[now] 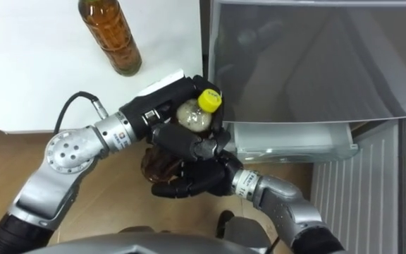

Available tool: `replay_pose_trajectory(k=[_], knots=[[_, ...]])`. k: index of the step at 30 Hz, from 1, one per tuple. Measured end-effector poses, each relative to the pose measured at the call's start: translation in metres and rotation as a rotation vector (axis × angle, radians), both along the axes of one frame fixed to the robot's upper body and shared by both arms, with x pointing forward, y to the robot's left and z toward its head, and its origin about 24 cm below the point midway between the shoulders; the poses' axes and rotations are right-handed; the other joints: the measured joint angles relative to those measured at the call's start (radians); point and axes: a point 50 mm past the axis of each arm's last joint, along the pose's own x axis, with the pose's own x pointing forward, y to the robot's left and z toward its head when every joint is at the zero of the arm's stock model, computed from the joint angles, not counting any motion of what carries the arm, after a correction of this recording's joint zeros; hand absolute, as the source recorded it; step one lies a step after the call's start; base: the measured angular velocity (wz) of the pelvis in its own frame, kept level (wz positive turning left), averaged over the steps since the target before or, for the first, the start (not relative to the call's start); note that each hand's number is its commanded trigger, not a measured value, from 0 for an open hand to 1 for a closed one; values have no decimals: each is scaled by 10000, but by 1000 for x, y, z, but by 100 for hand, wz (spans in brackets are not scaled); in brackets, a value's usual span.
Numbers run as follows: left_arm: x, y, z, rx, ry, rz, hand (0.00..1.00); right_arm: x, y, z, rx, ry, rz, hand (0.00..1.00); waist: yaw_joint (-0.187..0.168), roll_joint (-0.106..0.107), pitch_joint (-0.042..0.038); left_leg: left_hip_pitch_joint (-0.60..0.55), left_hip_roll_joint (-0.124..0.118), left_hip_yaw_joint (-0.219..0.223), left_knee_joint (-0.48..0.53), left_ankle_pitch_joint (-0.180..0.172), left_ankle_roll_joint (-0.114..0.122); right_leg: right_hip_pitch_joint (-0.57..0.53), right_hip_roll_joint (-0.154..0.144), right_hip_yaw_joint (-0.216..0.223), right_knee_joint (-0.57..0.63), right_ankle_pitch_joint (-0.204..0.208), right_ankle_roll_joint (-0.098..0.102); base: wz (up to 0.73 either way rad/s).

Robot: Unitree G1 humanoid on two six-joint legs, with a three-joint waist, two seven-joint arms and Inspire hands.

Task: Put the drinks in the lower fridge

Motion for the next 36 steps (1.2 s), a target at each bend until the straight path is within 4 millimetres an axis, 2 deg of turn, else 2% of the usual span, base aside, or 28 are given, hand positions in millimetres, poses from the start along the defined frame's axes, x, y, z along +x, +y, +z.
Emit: replay_pose_trajectory(k=[1,2,3,4,11,16,26,27,28,29,36], knots=[[0,0,-1,-29,56,14,100,0,0,0,-7,9,-5,45,0,0,0,1,3,13,-12,0,0,-11,2,4,0,0,0,0],[0,0,-2,-59,101,20,100,0,0,0,-14,12,-8,57,0,0,0,2,4,17,-15,0,0,-14,2,8,0,0,0,0],[0,0,-3,-153,229,49,100,0,0,0,-32,19,-24,86,-6,1,0,4,2,19,-19,0,0,-16,5,9,0,0,0,0],[0,1,-4,-214,329,57,100,0,0,0,-58,28,-52,100,-9,1,0,3,0,-9,-23,0,0,-17,4,6,0,0,0,0],[-1,-3,-7,-900,815,-116,100,1,-1,-1,-219,65,-260,100,-7,2,1,9,-18,-15,-32,0,0,-16,1,6,-2,0,0,0],[4,-1,-18,-1701,1767,443,100,-2,-2,-5,-425,187,-152,100,-22,7,4,14,-18,-4,-28,1,0,-17,6,12,4,0,0,0],[3,-3,-20,-2075,2082,445,100,-4,0,-5,-433,240,-46,100,-5,22,13,15,-29,-6,-39,1,0,-24,0,25,4,0,0,0],[3,-3,-20,-2157,2146,477,87,-4,0,-6,-438,248,-19,100,-6,28,17,13,-28,-7,-41,1,0,-25,1,24,4,0,0,0],[3,-3,-21,-2180,2188,499,14,-4,0,-6,-438,254,-1,100,-6,35,21,11,-27,-6,-44,1,0,-26,2,23,4,0,0,0],[3,-2,-21,-2218,2219,506,0,-4,0,-6,-438,256,4,100,-6,39,23,9,-27,-7,-47,1,0,-28,2,22,4,0,0,0],[5,-2,-22,-2815,2553,766,0,-5,3,-5,-198,206,234,100,-13,113,52,-17,10,-23,-108,-2,-2,-22,44,8,-3,0,0,0]])
